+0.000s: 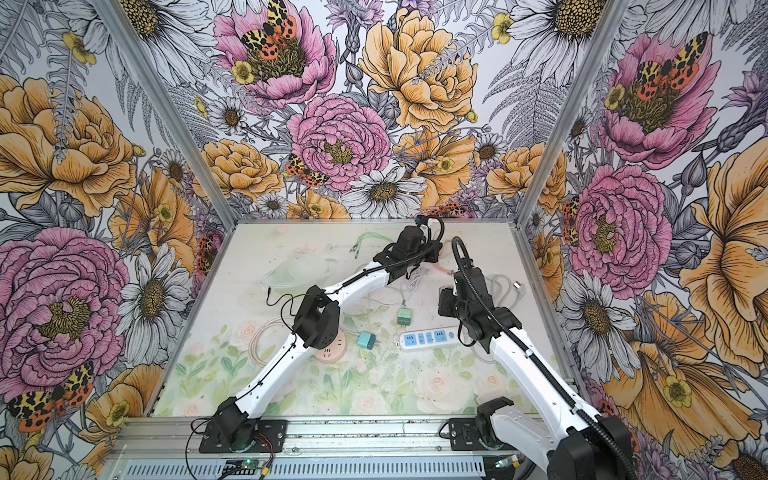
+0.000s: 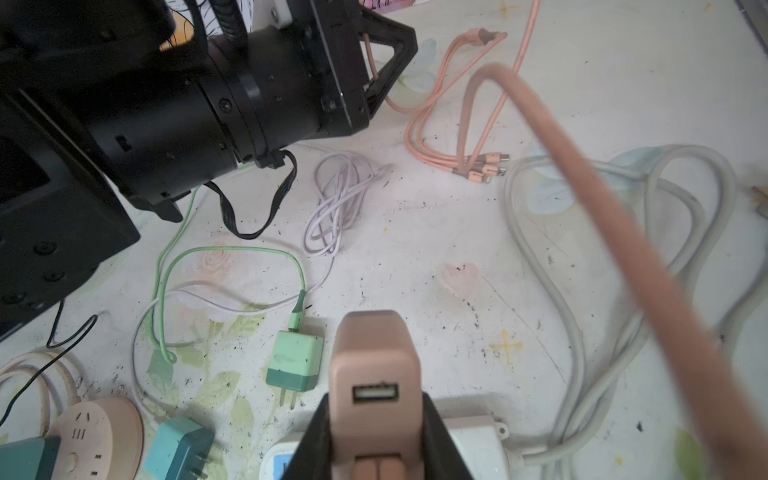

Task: Insert the plug
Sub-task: 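Return the left gripper over the cables while the right carries the charger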

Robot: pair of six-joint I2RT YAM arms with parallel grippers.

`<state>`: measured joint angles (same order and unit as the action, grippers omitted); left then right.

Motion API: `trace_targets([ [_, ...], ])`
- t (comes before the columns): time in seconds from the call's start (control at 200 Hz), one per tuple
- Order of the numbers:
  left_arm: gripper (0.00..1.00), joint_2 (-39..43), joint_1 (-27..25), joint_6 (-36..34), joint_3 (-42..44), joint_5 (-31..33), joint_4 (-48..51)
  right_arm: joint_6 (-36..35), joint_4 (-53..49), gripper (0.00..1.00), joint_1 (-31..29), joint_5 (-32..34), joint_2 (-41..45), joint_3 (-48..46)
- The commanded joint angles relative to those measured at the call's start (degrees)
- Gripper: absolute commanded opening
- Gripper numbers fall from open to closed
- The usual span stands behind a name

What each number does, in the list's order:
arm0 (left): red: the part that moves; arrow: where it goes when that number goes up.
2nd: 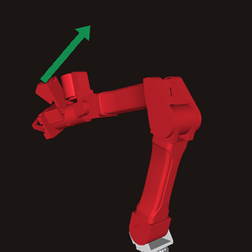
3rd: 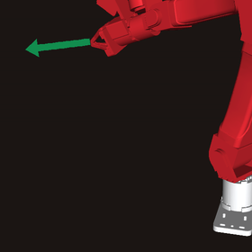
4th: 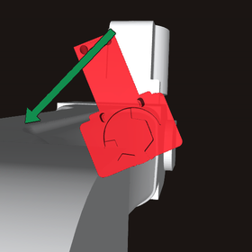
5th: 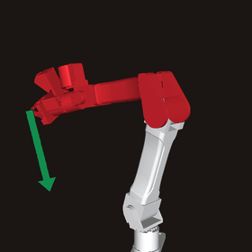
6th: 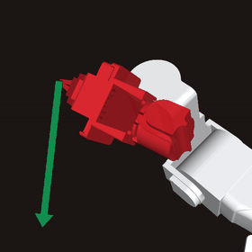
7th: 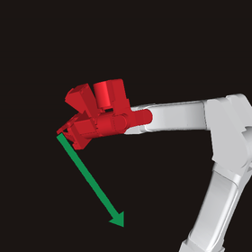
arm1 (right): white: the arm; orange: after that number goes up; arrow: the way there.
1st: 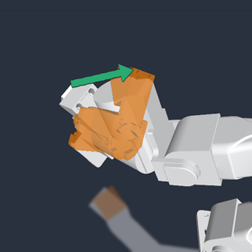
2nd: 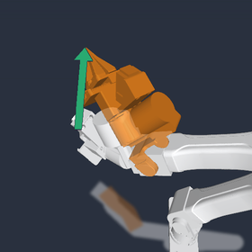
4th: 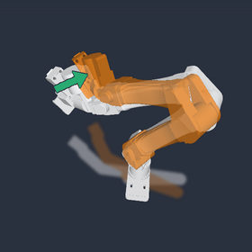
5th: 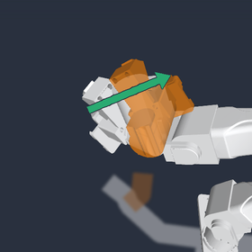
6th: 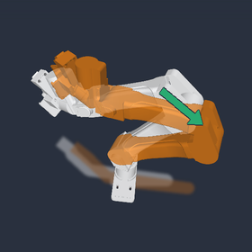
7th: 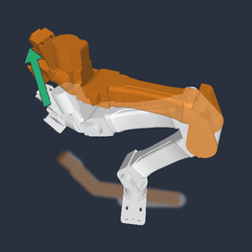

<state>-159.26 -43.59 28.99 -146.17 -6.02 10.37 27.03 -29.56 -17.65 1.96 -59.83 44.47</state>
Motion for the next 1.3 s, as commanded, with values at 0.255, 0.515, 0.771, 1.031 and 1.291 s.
trace_targets([
  [0.255,0.56,11.87,0.04,-5.84,12.64,-3.58,16.3,4.67,0.44,0.0,0.48,-1.01,-2.87,0.31],
  [0.515,0.59,21.12,-0.87,-12.82,26.34,1.48,19.13,5.5,0.4,0.0,0.73,-0.79,-4.31,1.75],
  [0.771,0.6,21.66,-1.61,-16.24,29.13,2.47,22.02,5.87,-0.21,0.0,1.04,1.0,-4.05,2.58],
  [1.031,0.59,22.23,-1.93,-16.32,29.92,4.41,23.34,4.38,-3.07,0.0,4.12,3.47,-3.55,6.44],
  [1.291,0.57,26.01,-1.41,-13.65,34.46,4.44,23.12,2.45,-3.53,0.0,7.97,0.94,-2.17,9.66],
])
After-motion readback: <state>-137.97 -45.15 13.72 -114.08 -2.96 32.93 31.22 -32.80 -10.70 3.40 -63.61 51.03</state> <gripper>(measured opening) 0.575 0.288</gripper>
